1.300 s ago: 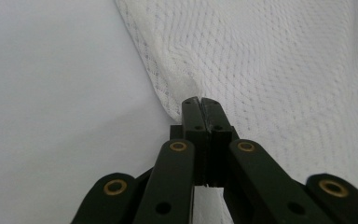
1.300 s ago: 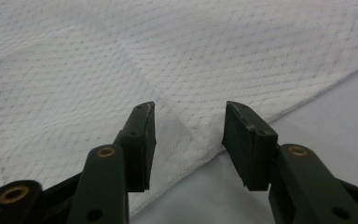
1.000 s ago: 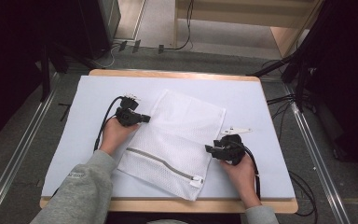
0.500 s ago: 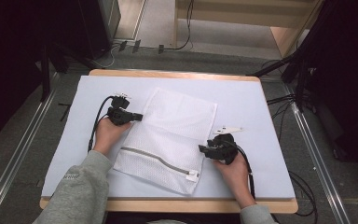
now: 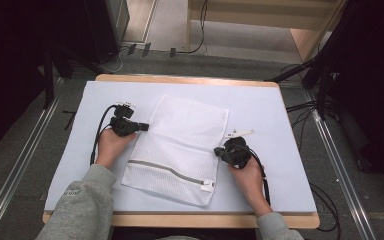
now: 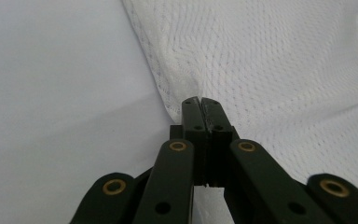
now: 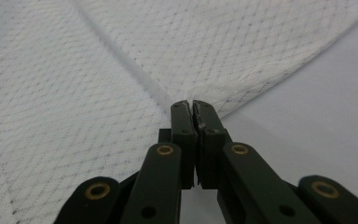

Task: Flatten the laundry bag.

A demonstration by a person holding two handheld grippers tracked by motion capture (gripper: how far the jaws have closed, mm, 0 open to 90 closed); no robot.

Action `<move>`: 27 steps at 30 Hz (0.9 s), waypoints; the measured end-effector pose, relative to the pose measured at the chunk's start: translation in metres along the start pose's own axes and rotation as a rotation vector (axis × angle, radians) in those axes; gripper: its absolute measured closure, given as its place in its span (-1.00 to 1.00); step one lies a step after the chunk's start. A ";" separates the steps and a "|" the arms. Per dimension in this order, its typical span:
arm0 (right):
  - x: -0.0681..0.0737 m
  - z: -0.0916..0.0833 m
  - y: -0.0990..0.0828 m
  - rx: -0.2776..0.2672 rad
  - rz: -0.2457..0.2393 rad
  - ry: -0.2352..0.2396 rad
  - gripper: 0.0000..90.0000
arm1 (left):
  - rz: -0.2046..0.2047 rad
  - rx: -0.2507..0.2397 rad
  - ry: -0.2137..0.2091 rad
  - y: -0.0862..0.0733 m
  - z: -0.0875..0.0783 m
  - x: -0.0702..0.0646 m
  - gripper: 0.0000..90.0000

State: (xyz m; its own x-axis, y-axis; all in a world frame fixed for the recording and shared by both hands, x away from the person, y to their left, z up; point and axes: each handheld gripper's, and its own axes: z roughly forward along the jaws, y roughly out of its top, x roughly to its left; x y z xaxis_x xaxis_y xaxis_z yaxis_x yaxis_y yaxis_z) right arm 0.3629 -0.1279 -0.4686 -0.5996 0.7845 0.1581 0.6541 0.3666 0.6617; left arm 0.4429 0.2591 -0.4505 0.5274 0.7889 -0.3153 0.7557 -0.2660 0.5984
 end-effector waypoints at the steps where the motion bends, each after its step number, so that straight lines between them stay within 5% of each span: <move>1: -0.002 0.000 0.002 -0.001 -0.004 0.002 1.00 | 0.001 -0.001 -0.001 -0.001 -0.001 0.001 1.00; 19: -0.037 0.026 0.035 -0.002 0.006 0.015 1.00 | -0.053 -0.038 0.041 -0.017 -0.010 0.003 1.00; 27: -0.035 0.023 0.032 -0.004 0.022 0.011 0.99 | -0.049 -0.050 0.058 -0.013 -0.003 0.008 0.97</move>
State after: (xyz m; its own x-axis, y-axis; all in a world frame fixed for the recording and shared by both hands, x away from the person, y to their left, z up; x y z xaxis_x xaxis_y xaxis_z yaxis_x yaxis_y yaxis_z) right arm 0.4157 -0.1320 -0.4699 -0.5900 0.7870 0.1805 0.6655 0.3474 0.6606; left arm 0.4364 0.2704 -0.4587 0.4661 0.8315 -0.3024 0.7588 -0.1999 0.6198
